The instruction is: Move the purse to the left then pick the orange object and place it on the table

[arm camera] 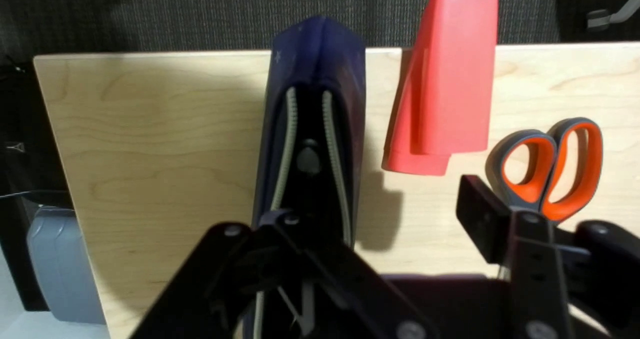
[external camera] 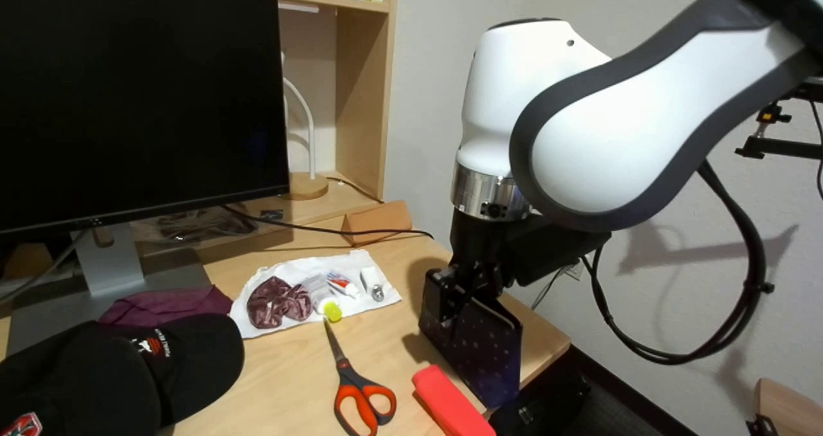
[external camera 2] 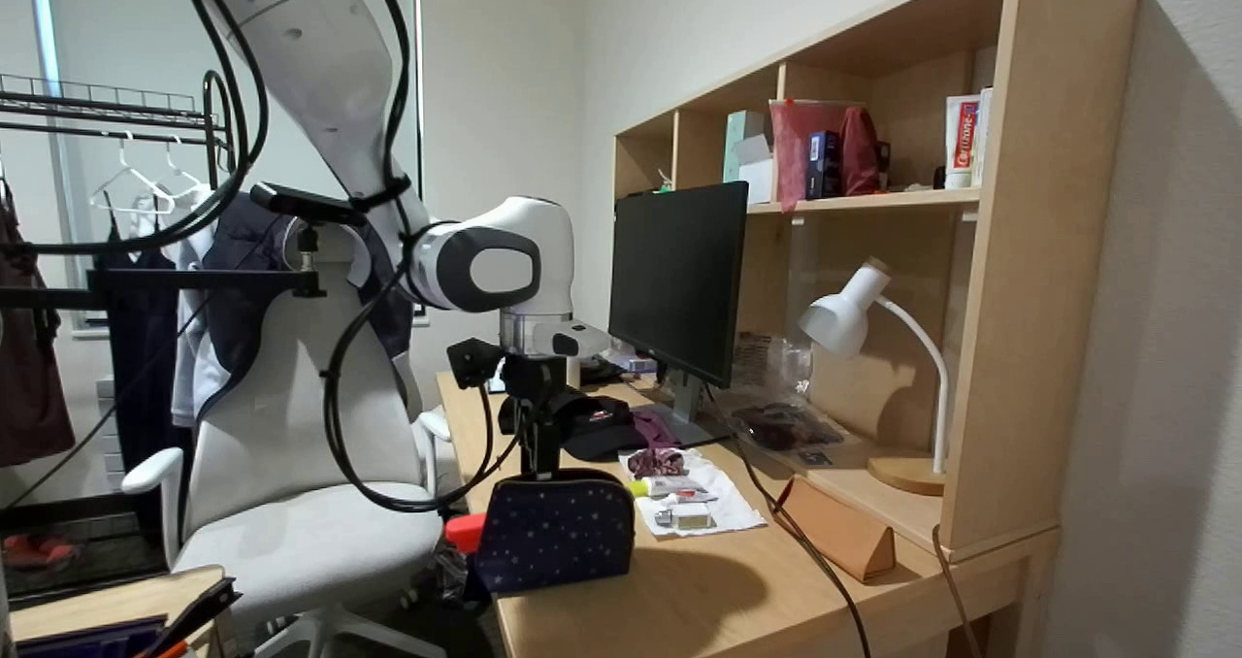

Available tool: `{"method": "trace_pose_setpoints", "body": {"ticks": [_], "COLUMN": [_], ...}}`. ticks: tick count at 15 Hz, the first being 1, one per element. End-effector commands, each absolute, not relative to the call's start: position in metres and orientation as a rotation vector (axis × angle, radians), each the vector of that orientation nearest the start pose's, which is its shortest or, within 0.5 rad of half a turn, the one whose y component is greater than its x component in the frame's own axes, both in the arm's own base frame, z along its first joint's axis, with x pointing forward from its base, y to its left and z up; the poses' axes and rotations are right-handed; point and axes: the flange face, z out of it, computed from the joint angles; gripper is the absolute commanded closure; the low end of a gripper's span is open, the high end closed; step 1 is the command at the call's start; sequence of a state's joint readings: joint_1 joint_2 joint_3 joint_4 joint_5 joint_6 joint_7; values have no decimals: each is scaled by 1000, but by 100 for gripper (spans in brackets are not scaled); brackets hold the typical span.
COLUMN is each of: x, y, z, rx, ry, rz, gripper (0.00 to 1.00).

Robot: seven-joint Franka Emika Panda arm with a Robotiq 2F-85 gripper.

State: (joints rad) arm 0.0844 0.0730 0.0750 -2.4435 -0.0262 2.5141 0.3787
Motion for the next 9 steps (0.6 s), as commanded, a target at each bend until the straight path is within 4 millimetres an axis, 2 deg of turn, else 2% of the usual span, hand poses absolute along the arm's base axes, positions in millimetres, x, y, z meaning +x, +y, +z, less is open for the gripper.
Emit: {"method": "trace_pose_setpoints", "body": {"ticks": [1,6,9], "x": [476,474,470], "y": [79,76,71], "z": [271,273,275], "rx": [-3135,-3122,-3119], "ry": [308,333,352], "rz": [-19,-22,-14], "gripper": [57,89,94]}}
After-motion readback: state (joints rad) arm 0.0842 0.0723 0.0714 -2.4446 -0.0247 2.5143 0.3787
